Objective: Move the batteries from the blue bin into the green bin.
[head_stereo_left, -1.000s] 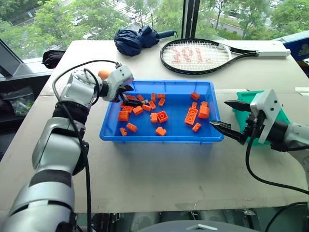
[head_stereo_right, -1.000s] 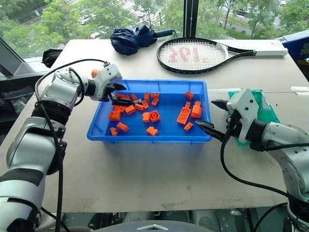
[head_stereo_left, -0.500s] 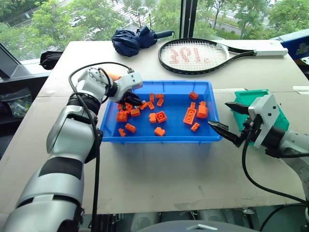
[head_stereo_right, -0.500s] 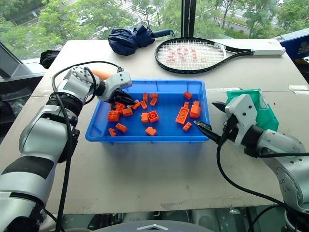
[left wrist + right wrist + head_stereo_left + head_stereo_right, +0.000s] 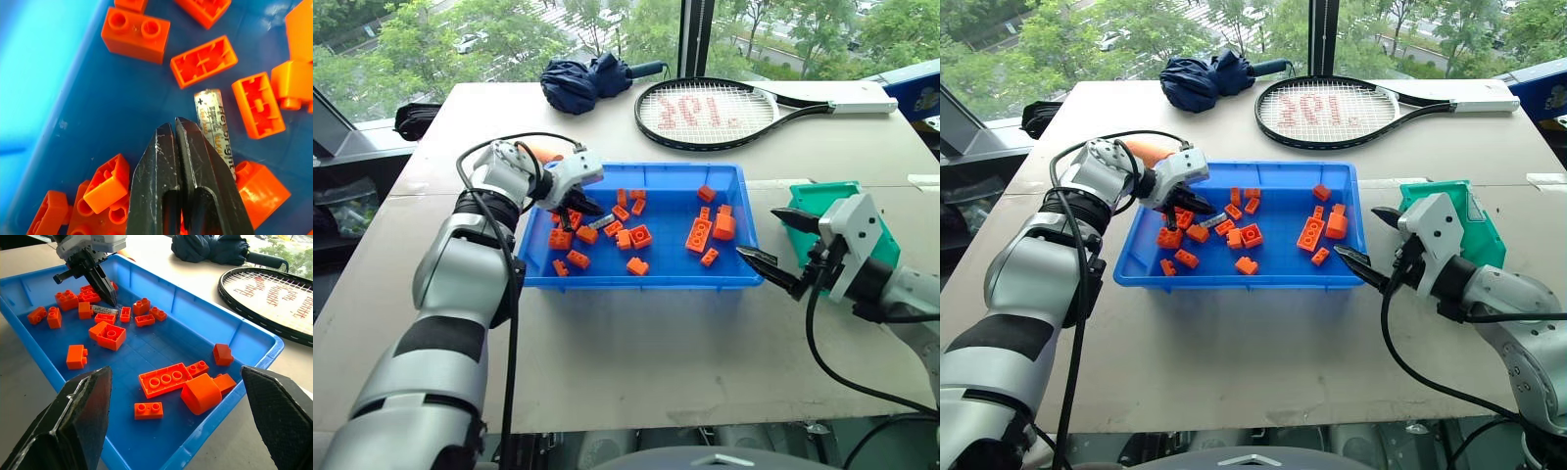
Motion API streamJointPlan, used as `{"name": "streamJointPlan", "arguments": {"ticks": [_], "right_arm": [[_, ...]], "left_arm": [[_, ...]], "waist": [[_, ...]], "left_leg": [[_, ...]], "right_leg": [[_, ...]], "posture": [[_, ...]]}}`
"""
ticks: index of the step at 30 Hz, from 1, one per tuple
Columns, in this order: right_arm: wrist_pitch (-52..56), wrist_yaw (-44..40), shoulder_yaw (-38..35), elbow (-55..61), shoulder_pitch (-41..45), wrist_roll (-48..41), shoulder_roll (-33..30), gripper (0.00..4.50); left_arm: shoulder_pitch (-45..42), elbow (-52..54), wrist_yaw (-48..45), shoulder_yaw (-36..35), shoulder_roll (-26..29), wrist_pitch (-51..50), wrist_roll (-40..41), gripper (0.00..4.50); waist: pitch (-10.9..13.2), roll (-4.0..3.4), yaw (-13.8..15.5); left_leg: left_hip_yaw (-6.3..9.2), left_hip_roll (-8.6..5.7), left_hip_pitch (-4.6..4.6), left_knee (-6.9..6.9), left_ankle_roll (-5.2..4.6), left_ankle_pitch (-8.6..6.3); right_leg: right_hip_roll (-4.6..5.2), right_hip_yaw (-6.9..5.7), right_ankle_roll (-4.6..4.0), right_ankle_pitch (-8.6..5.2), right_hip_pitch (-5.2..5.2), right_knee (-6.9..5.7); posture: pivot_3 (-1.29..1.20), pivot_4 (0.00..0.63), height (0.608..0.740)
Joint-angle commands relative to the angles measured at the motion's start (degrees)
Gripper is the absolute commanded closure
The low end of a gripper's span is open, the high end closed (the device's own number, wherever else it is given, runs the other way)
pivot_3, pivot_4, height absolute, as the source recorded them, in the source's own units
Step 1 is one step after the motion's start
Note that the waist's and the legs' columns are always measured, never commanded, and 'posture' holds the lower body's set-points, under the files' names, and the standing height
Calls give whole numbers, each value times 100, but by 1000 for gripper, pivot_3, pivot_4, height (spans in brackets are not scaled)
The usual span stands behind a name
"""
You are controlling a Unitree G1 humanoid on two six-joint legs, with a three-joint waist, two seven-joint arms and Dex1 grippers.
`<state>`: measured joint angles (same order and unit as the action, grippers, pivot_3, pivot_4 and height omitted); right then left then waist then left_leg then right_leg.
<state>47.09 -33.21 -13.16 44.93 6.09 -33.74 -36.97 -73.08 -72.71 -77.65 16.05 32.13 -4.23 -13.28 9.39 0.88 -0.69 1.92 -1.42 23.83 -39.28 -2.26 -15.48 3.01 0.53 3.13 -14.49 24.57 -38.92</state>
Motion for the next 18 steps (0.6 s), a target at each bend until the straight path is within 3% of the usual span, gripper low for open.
{"name": "streamJointPlan", "arguments": {"ticks": [1,8,13,16,18], "right_arm": [[-140,30,-31,143,-16,-81,-64,256],[-156,-96,95,152,-248,-37,-242,256],[-212,-39,160,163,-271,-49,-266,256],[-212,-5,189,216,-309,-90,-244,256],[-205,25,201,247,-327,-115,-232,256]], "left_arm": [[-190,168,-340,-238,257,-39,160,4461],[-128,470,-1133,-105,438,115,45,4461],[-72,606,-1132,-125,360,253,39,4461],[-46,627,-956,-22,367,274,-111,3601],[-36,627,-850,65,372,291,-213,3423]], "waist": [[0,0,-5],[0,0,20],[0,0,5],[0,0,-4],[0,0,-4]], "left_leg": [[0,0,0,0,0,0],[0,0,0,-1,0,0],[1,1,1,-3,0,0],[1,1,1,-3,0,0],[1,1,1,-3,0,0]], "right_leg": [[0,0,0,0,0,0],[0,0,0,0,0,1],[0,-1,0,0,0,-1],[0,0,0,0,0,0],[0,0,0,0,0,-1]], "posture": [[0,150,740],[0,150,740],[0,150,740],[0,150,740],[0,150,740]]}}
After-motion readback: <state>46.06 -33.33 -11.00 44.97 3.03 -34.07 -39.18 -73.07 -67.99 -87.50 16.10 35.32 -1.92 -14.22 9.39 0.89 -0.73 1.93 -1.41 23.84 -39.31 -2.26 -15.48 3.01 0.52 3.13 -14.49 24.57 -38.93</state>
